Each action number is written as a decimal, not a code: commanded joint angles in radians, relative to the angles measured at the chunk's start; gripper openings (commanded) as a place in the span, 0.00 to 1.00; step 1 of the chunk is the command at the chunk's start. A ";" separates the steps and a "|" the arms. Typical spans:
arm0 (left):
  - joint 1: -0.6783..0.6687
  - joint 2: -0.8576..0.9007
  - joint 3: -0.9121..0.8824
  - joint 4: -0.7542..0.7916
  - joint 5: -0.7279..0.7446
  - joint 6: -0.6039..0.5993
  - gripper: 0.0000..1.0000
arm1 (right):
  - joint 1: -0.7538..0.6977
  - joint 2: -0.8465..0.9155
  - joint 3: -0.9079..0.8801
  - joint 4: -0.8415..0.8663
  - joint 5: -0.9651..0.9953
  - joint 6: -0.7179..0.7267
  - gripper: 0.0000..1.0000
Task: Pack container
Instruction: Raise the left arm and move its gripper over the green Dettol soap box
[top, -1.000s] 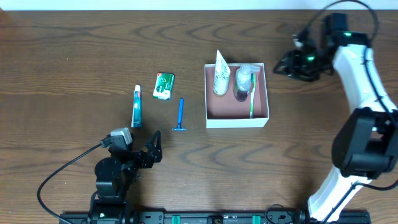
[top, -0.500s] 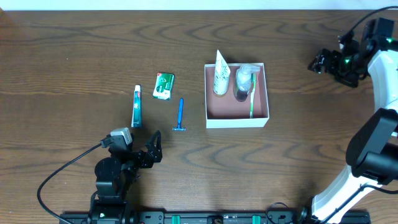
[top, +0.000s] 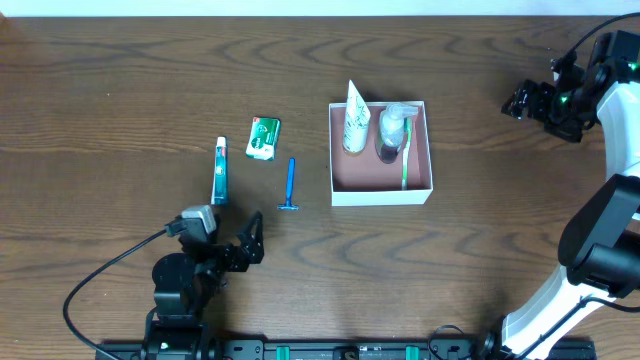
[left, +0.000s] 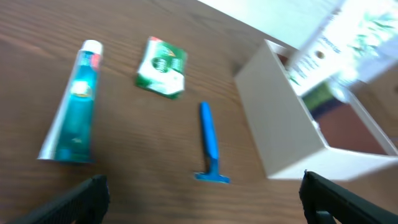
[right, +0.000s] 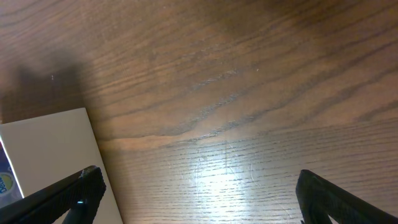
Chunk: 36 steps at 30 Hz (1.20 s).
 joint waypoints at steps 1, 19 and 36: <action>0.004 0.002 0.044 -0.021 0.167 0.035 0.98 | -0.005 -0.002 0.024 0.002 0.003 -0.008 0.99; 0.004 0.459 0.846 -0.734 -0.127 0.341 0.98 | -0.006 -0.002 0.024 0.002 0.003 -0.008 0.99; 0.002 1.080 1.276 -1.009 -0.173 0.249 0.98 | -0.005 -0.002 0.024 0.002 0.003 -0.008 0.99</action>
